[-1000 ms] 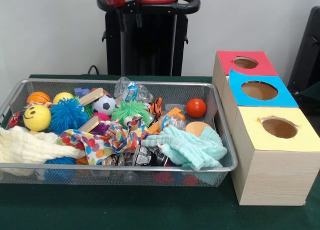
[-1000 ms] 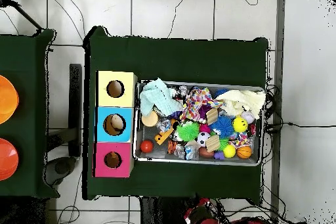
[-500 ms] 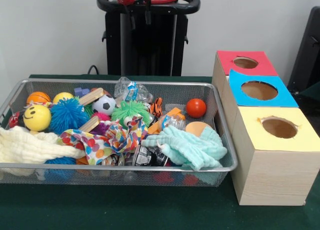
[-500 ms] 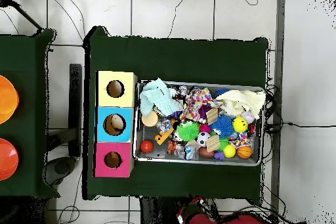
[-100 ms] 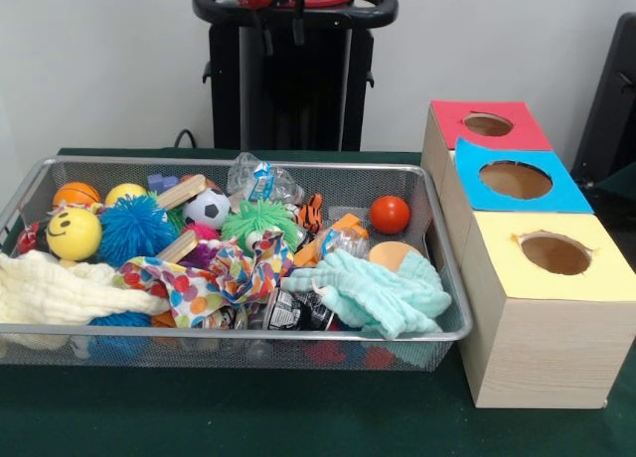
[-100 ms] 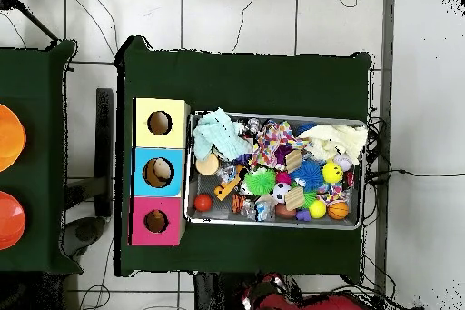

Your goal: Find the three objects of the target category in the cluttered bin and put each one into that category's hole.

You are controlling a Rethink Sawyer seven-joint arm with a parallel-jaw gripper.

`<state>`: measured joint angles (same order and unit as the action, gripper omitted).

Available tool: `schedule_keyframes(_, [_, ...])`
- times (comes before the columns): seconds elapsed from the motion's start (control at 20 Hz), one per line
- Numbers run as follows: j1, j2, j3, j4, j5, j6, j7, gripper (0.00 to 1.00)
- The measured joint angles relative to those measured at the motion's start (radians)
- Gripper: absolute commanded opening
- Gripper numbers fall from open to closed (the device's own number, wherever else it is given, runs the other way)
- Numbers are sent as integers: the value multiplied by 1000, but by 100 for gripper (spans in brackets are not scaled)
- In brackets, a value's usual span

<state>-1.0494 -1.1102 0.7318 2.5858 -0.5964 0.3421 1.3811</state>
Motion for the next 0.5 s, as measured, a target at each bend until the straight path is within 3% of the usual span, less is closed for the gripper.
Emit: schedule_keyframes(0.5, [63,3,0,-8,27,30,0,100])
